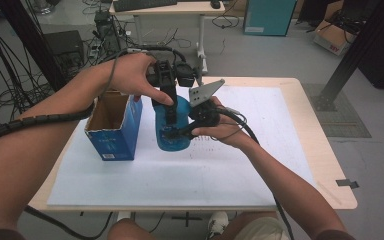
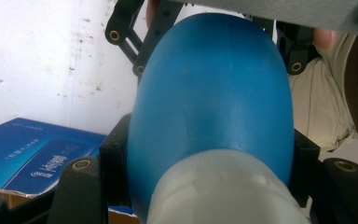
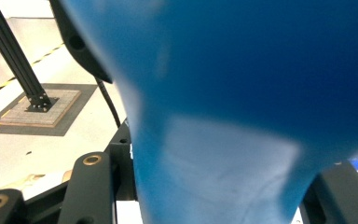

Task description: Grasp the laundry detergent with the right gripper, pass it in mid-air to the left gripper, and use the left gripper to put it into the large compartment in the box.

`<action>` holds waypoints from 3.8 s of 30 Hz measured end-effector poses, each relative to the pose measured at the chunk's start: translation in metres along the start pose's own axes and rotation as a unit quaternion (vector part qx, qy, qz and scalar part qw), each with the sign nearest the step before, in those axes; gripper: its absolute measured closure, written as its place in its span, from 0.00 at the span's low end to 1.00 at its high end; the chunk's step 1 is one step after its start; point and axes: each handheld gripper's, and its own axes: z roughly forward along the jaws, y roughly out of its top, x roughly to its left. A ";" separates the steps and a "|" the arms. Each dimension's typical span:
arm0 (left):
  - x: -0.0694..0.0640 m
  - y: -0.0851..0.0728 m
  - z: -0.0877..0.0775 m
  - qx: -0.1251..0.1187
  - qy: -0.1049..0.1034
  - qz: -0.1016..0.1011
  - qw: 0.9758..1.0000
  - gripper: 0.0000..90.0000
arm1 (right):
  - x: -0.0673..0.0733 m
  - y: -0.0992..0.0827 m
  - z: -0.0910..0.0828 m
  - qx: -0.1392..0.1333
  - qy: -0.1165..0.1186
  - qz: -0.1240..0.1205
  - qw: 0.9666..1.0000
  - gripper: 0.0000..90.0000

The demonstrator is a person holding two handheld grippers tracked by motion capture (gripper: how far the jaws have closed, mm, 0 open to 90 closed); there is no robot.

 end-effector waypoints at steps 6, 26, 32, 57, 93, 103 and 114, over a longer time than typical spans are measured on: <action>0.000 0.000 0.000 0.001 0.002 0.002 1.000 0.41 | 0.000 0.000 0.000 -0.001 0.001 -0.001 1.000 0.47; -0.001 0.001 -0.002 0.005 0.005 0.000 1.000 0.41 | 0.000 0.001 -0.001 -0.001 -0.003 -0.004 1.000 0.47; -0.002 0.001 -0.001 0.006 0.005 -0.001 1.000 0.41 | 0.001 0.001 -0.001 -0.001 -0.003 -0.004 1.000 0.47; 0.000 -0.002 -0.002 0.005 0.000 -0.008 1.000 0.41 | 0.000 0.002 0.002 0.002 -0.003 -0.002 1.000 0.46; 0.022 -0.044 -0.036 -0.012 0.031 -0.154 0.987 0.41 | 0.006 -0.004 -0.048 0.120 -0.124 0.092 0.981 0.08; 0.034 -0.065 -0.061 -0.013 0.038 -0.229 0.973 0.41 | 0.001 -0.002 -0.080 0.156 -0.149 0.103 0.971 0.08; 0.046 -0.091 -0.086 -0.016 0.045 -0.330 0.943 0.41 | -0.007 0.000 -0.116 0.199 -0.194 0.125 0.952 0.08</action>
